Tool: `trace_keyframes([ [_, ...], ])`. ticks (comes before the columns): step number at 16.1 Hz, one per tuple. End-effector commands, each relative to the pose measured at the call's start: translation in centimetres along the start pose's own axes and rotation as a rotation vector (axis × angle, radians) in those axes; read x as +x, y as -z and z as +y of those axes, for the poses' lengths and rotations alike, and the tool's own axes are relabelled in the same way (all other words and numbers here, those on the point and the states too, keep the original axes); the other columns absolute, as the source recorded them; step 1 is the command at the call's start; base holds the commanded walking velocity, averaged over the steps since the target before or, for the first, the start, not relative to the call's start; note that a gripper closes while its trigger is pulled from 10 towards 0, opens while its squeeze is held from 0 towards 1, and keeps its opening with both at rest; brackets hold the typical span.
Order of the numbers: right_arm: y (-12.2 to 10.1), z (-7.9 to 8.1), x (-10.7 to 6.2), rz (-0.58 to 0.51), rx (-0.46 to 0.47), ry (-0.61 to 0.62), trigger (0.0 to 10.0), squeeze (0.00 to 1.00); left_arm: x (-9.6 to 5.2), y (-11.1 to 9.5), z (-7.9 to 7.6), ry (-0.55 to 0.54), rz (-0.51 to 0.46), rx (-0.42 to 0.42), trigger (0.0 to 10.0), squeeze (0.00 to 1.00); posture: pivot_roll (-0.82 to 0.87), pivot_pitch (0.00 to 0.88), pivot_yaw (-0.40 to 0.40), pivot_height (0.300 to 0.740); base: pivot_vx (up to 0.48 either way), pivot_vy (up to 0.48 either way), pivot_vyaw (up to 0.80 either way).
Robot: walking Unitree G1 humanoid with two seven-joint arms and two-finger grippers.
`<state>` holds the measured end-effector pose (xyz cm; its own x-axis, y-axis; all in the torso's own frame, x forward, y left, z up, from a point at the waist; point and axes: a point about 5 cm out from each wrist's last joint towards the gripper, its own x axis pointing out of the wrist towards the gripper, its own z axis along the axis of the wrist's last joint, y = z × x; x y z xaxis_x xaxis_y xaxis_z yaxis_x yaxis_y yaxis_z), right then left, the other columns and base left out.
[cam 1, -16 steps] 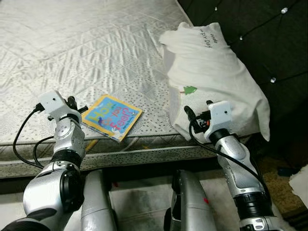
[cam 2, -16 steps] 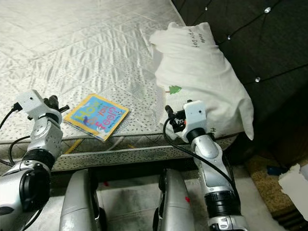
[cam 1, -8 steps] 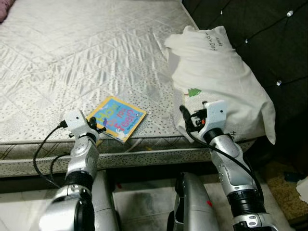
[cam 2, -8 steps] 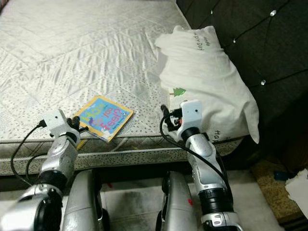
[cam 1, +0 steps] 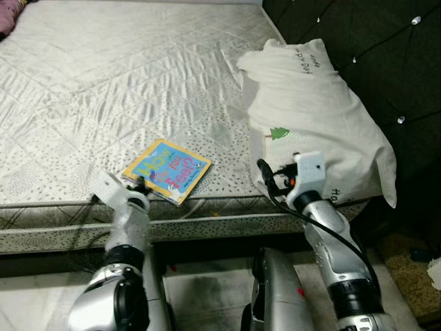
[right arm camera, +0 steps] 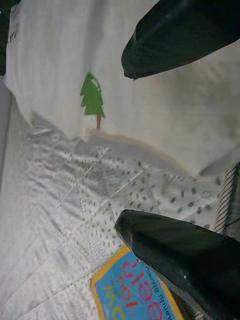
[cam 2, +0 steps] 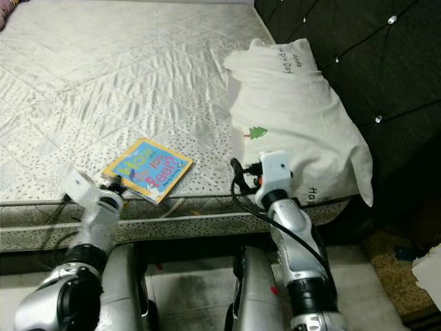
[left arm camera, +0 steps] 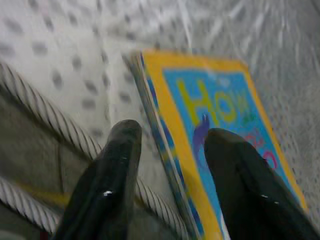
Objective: Clean up the room
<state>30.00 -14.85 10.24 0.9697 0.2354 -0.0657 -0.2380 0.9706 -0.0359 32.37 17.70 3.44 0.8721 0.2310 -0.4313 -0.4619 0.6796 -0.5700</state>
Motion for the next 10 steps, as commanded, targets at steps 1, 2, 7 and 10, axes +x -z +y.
trace_keyframes([
  [1, -0.5, -0.8, -0.3, -0.014, -0.003, 0.031, 10.0, 0.0, 0.1, -0.3, -0.2, 0.005, -0.002, -0.048, 10.0, 1.0, -0.07, 0.034, -0.05, 0.544, 0.0, 0.0, 0.0],
  [2, -0.5, -0.9, -0.5, -0.013, -0.006, 0.036, 10.0, 0.0, 0.2, -0.3, -0.4, 0.026, 0.004, -0.055, 10.0, 1.0, -0.08, 0.039, -0.053, 0.544, 0.0, 0.0, 0.0],
  [7, -0.6, -1.5, -2.0, 0.009, -0.018, 0.045, 10.0, 0.0, 0.7, -0.6, 0.2, 0.016, 0.023, -0.108, 10.0, 1.0, -0.11, 0.085, -0.084, 0.544, 0.0, 0.0, 0.0],
  [10, -0.7, -1.5, -2.6, 0.016, 0.01, 0.028, 10.0, 0.0, 0.5, 0.1, 0.2, 0.018, 0.043, -0.11, 10.0, 1.0, -0.13, 0.103, -0.093, 0.544, 0.0, 0.0, 0.0],
])
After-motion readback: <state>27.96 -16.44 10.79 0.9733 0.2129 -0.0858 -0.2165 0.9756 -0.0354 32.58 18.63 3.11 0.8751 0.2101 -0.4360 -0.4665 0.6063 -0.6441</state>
